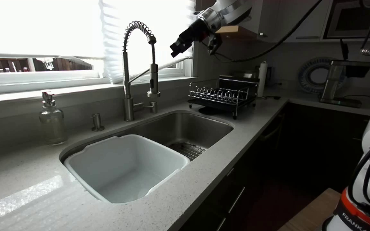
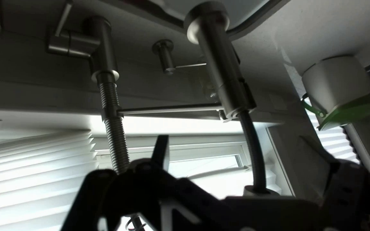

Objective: Turn the tap nozzle to the left

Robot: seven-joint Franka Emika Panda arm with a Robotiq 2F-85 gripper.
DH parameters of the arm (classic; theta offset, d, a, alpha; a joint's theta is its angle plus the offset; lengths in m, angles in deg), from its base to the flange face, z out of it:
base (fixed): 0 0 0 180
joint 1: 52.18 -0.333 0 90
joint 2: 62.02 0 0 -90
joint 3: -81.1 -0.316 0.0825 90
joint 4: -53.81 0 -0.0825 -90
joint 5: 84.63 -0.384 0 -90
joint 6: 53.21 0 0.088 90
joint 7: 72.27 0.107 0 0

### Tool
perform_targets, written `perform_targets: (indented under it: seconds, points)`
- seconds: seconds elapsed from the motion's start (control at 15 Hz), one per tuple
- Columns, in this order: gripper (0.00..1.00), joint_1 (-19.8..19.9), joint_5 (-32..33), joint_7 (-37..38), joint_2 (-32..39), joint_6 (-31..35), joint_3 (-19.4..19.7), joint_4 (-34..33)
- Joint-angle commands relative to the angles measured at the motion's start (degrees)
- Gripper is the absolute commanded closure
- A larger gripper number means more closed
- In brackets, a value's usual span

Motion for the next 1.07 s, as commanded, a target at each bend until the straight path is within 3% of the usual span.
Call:
perform_targets:
  seconds: [0.0, 0.33, 0.53, 1.0]
  points:
    - [0.0, 1.67, 8.75, 5.21, -2.71, -8.05, 1.88, -1.93]
    - [0.0, 1.92, 25.7, 19.09, -8.04, -12.67, 2.02, -1.37]
    - [0.0, 1.9, 33.01, 25.88, -10.83, -12.13, 2.17, 0.09]
    - [0.0, 0.88, 31.6, 26.56, -10.95, -12.0, 4.14, -0.27]
